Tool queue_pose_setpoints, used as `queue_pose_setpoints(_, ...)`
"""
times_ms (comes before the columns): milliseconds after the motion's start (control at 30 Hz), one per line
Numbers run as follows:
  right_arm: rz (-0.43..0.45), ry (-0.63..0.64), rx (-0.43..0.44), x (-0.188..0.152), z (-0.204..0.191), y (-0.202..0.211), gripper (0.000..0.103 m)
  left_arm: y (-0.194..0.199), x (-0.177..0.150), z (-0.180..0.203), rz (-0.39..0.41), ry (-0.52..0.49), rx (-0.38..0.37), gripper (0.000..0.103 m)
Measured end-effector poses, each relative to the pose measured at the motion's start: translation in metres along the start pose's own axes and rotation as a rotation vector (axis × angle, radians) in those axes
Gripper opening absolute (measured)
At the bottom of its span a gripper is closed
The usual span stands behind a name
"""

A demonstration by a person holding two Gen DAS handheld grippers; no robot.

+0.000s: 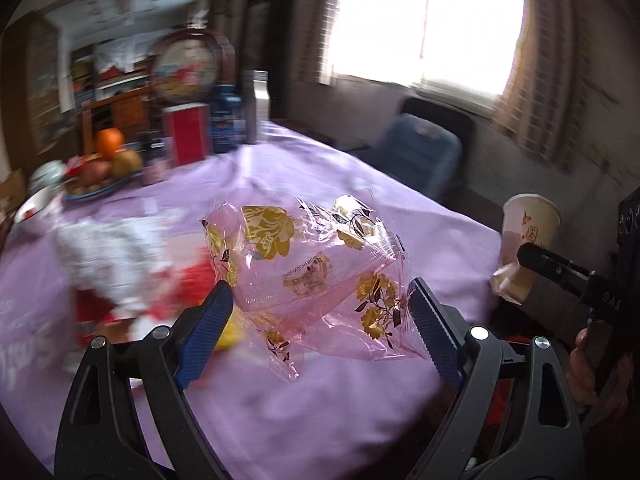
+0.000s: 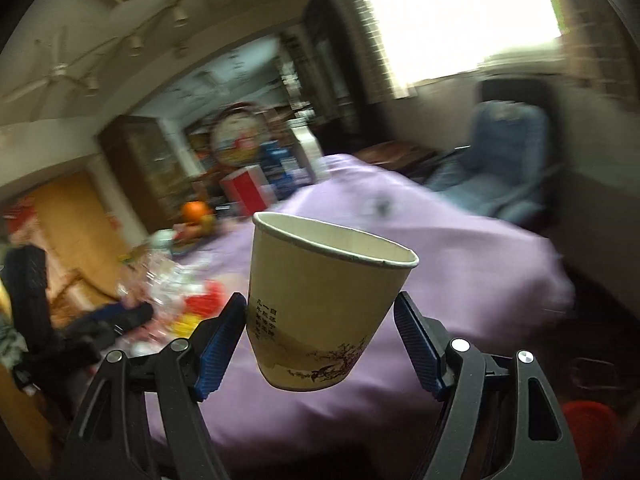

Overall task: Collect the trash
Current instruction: 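Carry the bag and cup to the red wastebasket and release both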

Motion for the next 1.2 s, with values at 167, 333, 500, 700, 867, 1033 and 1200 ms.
queue_pose_setpoints(167,-0.046,-0.002,-0.212,-0.027,0.081,0.047,0.075,-0.025,-0.008,0.073,-0.04,-0.04,-0.167,0.086)
queue_pose_setpoints(333,-0.084,-0.022,-0.406,-0.057,0.153,0.086,0.075,-0.054,-0.035,0.163,-0.125,-0.135,-0.339,0.086)
queue_pose_setpoints(500,-0.065,-0.093,-0.549,-0.068,0.215,0.121,0.075,-0.081,-0.082,0.251,-0.26,-0.21,-0.519,0.086)
queue_pose_setpoints(700,-0.018,-0.129,-0.625,-0.071,0.246,0.145,0.075,-0.117,-0.151,0.333,-0.466,-0.296,-0.661,0.089)
queue_pose_setpoints(867,-0.038,-0.139,-0.627,-0.086,0.255,0.151,0.075,-0.14,-0.174,0.338,-0.561,-0.308,-0.656,0.092)
queue_pose_setpoints(1033,-0.081,-0.172,-0.609,-0.101,0.265,0.141,0.075,-0.151,-0.173,0.331,-0.587,-0.234,-0.651,0.095)
queue_pose_setpoints(1200,-0.081,-0.197,-0.614,-0.103,0.269,0.142,0.075,-0.145,-0.177,0.345,-0.598,-0.256,-0.693,0.095)
Point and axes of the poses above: each gripper's, at about its wrist camera, not at the fingertips, and y roughly against the way its jaws point, z to its right, x to its top, the point moved 4 cm from there along -y, roughly the way its jaws point, and after that the axes turned 14 degrees about z, right-handed, at the moved point
